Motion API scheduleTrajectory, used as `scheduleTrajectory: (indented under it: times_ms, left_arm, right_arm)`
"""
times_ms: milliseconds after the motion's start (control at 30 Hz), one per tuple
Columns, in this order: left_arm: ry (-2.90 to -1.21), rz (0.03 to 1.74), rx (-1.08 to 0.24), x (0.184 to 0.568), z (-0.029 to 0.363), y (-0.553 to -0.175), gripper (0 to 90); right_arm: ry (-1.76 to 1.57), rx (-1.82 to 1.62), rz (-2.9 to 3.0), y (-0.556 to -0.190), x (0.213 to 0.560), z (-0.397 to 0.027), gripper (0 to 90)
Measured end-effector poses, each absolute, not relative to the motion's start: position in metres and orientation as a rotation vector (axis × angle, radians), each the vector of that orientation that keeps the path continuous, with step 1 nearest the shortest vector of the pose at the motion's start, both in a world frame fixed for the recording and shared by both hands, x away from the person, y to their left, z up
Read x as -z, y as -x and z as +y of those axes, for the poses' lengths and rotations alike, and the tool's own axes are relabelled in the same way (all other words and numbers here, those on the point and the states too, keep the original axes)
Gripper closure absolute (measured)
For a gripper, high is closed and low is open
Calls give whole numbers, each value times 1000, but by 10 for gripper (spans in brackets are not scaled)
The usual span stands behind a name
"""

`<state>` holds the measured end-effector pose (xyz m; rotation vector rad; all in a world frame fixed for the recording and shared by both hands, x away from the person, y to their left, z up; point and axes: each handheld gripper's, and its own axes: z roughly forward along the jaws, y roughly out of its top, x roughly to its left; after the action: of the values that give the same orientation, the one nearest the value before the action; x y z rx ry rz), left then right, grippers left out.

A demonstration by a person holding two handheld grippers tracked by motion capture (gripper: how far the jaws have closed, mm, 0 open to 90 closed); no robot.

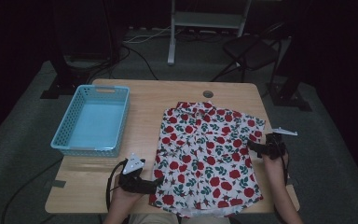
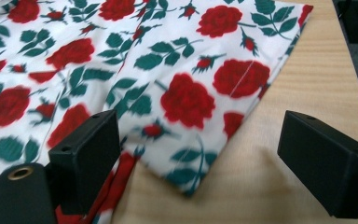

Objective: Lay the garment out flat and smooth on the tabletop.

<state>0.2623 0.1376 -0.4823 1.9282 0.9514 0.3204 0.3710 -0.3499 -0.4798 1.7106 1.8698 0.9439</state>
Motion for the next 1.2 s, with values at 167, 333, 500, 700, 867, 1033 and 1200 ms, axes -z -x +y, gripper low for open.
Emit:
scheduleTrajectory:
  times_ms: [167,333,500,700,867,1033,1200]
  left_arm:
    - [-1929,947,-319,482,138,-262,2]
    - [-1932,945,-328,482,138,-261,2]
    - [-1925,947,-328,482,138,-261,2]
    - [-1932,948,-323,482,137,-262,2]
    - [-1934,958,-321,482,137,-262,2]
    - [-1920,957,-306,483,139,-263,2]
    - [-1917,956,-299,483,140,-263,2]
  right_arm:
    - [-1701,-980,1844,-350,480,-349,125]
    - [-1687,-957,1851,-336,481,-349,125]
    - [-1684,-1009,1853,-319,481,-350,125]
    - [-1672,-1008,1875,-297,482,-348,138]
    - [-1679,-1016,1877,-279,485,-347,138]
    - [-1640,-971,1895,-261,488,-347,138]
    - [-1619,-959,1883,-246,490,-349,138]
